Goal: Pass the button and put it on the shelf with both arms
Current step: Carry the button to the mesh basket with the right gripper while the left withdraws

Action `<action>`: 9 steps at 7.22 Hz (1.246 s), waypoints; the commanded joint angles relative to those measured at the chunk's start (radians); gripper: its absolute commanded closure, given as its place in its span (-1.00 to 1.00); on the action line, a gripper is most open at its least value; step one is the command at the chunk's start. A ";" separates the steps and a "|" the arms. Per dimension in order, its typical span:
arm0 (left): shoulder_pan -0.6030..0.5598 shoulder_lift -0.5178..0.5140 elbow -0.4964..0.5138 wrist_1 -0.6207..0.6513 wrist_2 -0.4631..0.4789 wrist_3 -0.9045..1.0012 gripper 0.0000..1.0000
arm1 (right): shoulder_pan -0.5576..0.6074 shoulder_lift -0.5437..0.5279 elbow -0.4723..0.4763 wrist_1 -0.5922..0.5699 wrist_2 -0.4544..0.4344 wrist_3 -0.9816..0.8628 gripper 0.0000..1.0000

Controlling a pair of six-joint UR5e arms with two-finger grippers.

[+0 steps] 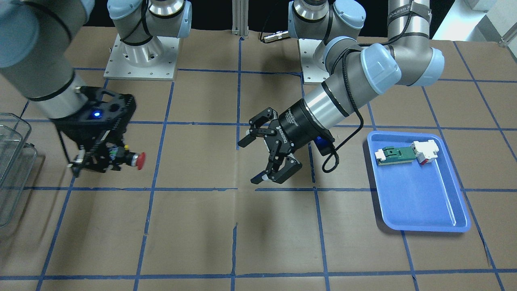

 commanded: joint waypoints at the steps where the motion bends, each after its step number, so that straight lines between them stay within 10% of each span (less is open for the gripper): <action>1: 0.104 0.002 0.007 -0.103 0.171 0.410 -1.00 | -0.230 0.009 0.002 -0.026 -0.015 -0.218 1.00; 3: 0.210 0.014 0.045 -0.304 0.274 0.837 -1.00 | -0.495 0.079 0.008 -0.112 -0.023 -0.462 1.00; 5: 0.224 0.071 0.103 -0.528 0.579 1.262 -1.00 | -0.577 0.110 0.009 -0.130 -0.029 -0.606 1.00; 6: 0.226 0.111 0.114 -0.634 0.641 1.398 -1.00 | -0.599 0.119 0.012 -0.117 -0.029 -0.601 0.52; 7: 0.215 0.154 0.126 -0.706 0.711 1.493 -1.00 | -0.599 0.123 0.020 -0.109 -0.030 -0.595 -0.59; 9: 0.209 0.226 0.140 -0.833 0.773 1.565 -1.00 | -0.591 0.104 0.018 -0.069 -0.027 -0.548 -1.00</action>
